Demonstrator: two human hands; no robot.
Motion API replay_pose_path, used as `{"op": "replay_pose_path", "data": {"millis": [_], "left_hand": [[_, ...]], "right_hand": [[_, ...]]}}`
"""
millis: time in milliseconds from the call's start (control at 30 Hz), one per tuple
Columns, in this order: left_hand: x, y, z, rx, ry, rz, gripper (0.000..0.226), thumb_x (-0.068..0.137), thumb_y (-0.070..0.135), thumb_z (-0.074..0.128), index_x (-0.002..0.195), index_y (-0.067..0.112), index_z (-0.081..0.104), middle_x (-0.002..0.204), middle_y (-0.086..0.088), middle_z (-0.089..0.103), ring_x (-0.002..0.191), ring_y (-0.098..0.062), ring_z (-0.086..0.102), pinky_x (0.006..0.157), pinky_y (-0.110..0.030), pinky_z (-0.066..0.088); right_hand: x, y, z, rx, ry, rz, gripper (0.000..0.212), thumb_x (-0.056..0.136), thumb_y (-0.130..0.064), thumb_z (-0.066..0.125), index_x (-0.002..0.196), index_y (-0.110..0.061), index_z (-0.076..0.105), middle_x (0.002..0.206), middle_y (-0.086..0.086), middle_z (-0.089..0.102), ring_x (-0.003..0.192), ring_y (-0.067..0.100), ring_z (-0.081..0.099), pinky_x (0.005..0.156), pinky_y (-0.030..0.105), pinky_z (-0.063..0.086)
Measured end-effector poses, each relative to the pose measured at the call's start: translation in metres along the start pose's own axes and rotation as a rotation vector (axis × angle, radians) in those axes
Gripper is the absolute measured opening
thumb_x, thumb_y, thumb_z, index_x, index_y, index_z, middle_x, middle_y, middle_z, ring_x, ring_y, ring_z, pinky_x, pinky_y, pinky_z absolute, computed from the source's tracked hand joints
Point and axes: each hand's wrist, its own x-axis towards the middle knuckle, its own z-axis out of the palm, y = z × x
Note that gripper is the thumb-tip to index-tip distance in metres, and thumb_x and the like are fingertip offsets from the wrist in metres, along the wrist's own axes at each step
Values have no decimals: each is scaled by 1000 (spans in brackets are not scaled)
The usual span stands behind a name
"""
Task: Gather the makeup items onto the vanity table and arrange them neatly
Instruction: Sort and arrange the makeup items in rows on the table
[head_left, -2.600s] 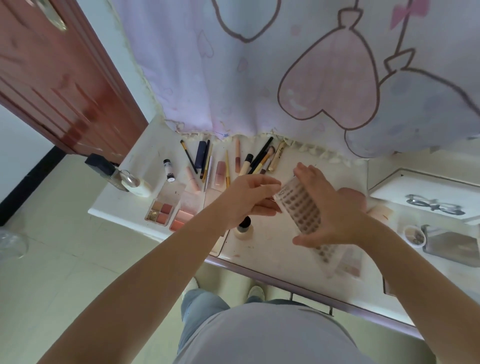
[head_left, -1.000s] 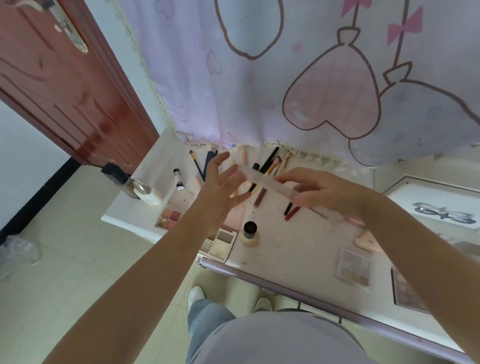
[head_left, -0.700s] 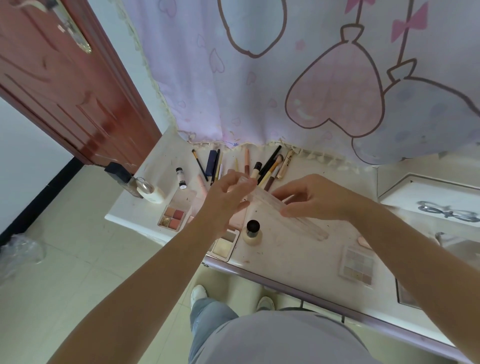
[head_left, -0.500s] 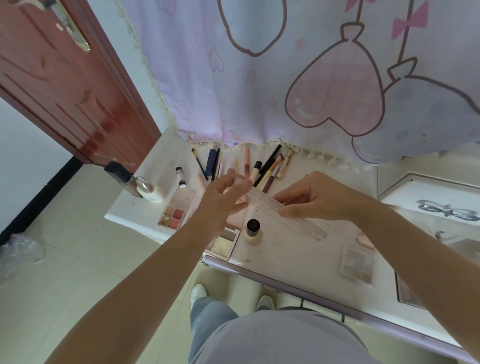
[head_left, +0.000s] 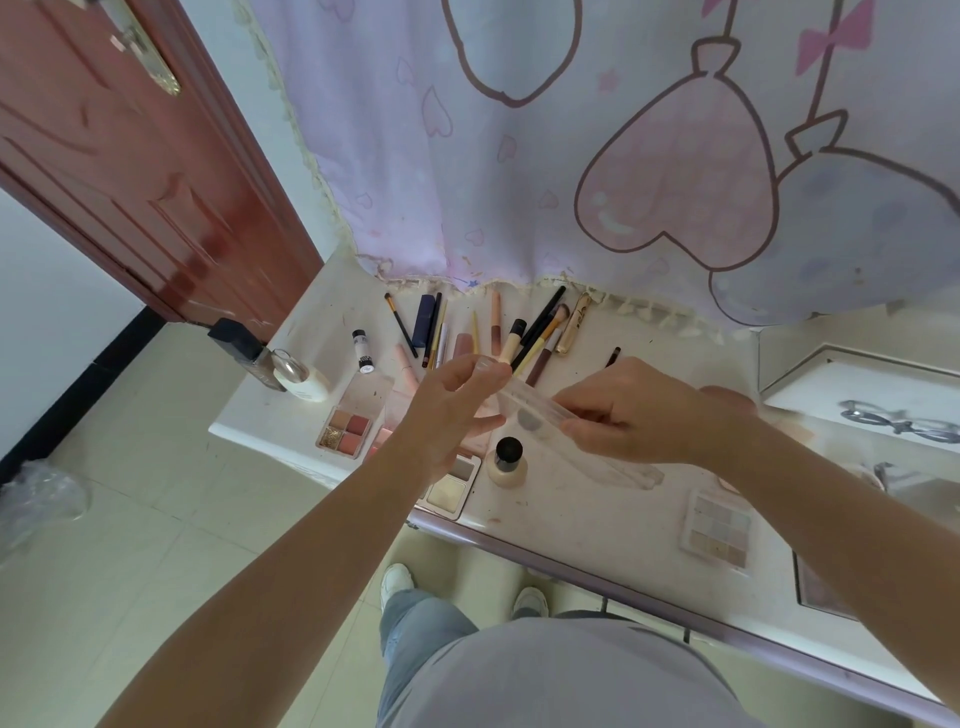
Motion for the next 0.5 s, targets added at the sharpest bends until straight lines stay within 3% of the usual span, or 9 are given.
{"op": "replay_pose_path", "data": {"millis": [100,167,233,333,433,500], "left_hand": [[0,2,1,29,16,-25,44,88,19,52,47,29,65,140,-16,40,109,-26,53,86,-40,49],[2,1,1,30,9,-39,44,88,20,52,48,29,65,115,-7,56,105,-28,55,81,-36,52],[3,-1,0,16,-8,-46,44,88,20,52,48,29,65,92,6,60,98,-23,56,77,-32,53],[6,-5,-2,23,-22,-32,44,89,19,51,49,29,65,83,14,64,93,-20,57,77,-33,52],[8,-7,-4,24,-39,-30,42,89,16,50,52,29,66,64,14,65,88,-18,59,76,-32,52],[9,-8,-3,14,-46,-22,41,89,14,49,54,28,66,78,5,68,94,-22,58,76,-30,53]], "right_hand": [[-2,2,-1,-27,-28,6,33,74,-48,20,56,-24,34,45,-10,28,40,8,31,48,20,30],[-4,3,0,-31,-51,12,37,74,-50,17,59,-21,36,47,-10,29,41,5,28,49,25,31],[-5,2,0,-30,-75,21,43,76,-49,18,63,-15,40,48,-10,30,42,7,29,49,28,33],[-7,1,0,-36,-104,43,36,85,-40,27,65,-13,40,49,-11,31,43,9,30,50,33,37],[-8,2,-1,-50,-144,70,29,93,-19,38,64,-17,37,50,-11,31,44,11,32,53,39,40],[-7,2,-2,-59,-160,82,34,93,-16,39,61,-24,33,51,-12,32,45,12,33,53,38,41]]}}
